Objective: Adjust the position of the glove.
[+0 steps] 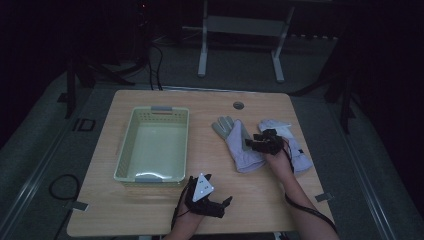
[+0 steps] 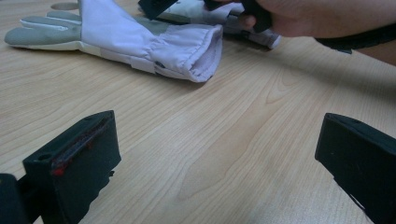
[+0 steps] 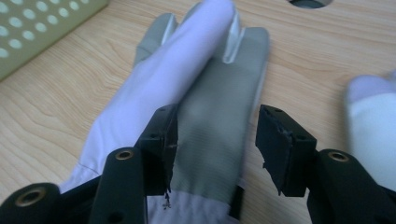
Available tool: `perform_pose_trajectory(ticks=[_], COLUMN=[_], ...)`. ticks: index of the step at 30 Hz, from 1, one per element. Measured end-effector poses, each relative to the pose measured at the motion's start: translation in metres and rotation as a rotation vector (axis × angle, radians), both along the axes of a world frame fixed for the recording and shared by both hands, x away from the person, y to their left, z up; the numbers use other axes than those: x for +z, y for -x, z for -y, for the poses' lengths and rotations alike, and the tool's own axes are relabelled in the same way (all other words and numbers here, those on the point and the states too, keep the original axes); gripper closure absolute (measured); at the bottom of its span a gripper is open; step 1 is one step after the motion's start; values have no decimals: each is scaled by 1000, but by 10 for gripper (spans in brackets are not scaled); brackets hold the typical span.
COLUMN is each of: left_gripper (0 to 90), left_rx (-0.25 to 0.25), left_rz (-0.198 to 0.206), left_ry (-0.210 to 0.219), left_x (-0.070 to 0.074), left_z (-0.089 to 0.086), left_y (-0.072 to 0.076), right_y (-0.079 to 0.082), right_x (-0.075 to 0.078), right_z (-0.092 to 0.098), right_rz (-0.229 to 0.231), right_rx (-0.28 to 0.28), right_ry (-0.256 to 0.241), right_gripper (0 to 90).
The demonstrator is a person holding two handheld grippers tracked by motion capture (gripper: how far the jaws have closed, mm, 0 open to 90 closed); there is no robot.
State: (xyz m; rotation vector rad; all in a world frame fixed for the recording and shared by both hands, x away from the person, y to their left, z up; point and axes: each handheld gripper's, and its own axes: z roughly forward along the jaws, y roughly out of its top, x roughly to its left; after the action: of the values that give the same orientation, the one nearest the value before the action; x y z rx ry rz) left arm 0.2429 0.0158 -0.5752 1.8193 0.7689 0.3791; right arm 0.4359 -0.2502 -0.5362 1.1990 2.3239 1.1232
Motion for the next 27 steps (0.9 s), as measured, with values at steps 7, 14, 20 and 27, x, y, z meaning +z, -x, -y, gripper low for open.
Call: perform_pose_trajectory(ticks=[7,14,20,27], left_gripper=[1,1,1,1], left_rx=[1,2,1,2], left_rz=[-2,-1,-6,-8], left_ry=[2,0,0,8], left_x=[0,0,0,0], left_z=[0,0,0,0], left_y=[0,0,0,-1], right_y=[-5,-6,-4,3], right_x=[-10,-17,-10,8], right_z=[-14,-17,-27,-21], right_rz=[-4,-11,-18,-31], right_rx=[44,57,32,-54], right_ry=[72,111,155,25], right_gripper=[559,660,841,876])
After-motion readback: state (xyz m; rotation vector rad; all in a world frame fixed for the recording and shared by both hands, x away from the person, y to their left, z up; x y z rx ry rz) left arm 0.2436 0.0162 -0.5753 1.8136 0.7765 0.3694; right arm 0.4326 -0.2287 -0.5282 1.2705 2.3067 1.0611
